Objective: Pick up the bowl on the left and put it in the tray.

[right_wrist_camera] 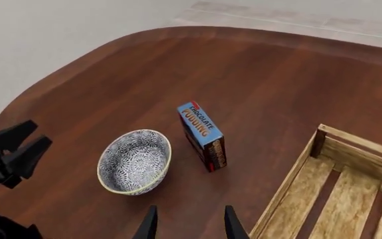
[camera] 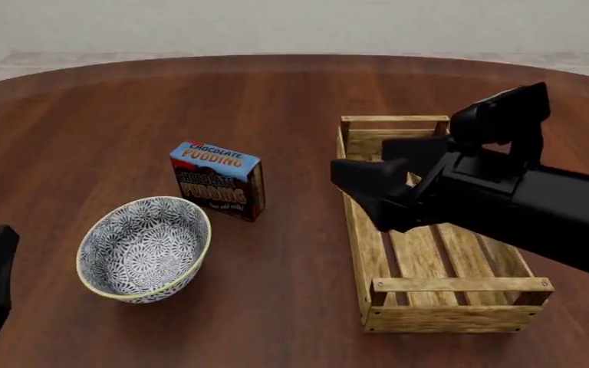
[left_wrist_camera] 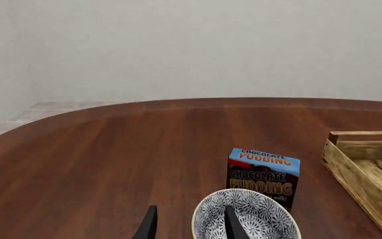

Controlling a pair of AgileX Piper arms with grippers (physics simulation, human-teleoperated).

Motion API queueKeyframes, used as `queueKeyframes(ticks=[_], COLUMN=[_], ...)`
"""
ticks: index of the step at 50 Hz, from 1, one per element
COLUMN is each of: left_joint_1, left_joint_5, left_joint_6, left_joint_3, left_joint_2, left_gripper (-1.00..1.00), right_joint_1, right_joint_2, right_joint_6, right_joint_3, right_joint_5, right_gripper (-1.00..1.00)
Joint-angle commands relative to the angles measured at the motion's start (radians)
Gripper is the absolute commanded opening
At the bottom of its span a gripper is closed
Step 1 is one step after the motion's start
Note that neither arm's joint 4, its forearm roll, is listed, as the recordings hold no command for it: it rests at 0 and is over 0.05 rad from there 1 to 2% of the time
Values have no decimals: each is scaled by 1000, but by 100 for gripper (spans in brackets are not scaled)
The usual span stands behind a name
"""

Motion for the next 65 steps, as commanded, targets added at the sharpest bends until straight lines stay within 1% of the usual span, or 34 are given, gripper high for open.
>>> queueKeyframes(ticks=[1,16,30,32,33,43,47,65], left_joint_1=[0,0,0,0,0,0,0,0], left_joint_5=[0,0,0,0,0,0,0,0], left_joint_6=[0,0,0,0,0,0,0,0], left_joint_3=[0,0,0,0,0,0,0,0], left_joint_2=[0,0,0,0,0,0,0,0], left_gripper=[100,100,100,100,100,100,100,100], right_joint_1=[30,57,59,62,62,61,57,75], right_joint_2=[57,112,160,166,170,206,226,286], right_joint_6=[-18,-15,-13,-6,-13,-14,-24,-13], right_joint_3=[-40,-59,-97,-104,-109,-145,-161,-189], right_joint_5=[-7,-28,-38,-37,-37,-42,-46,-67], right_gripper=[100,100,100,100,100,100,100,100])
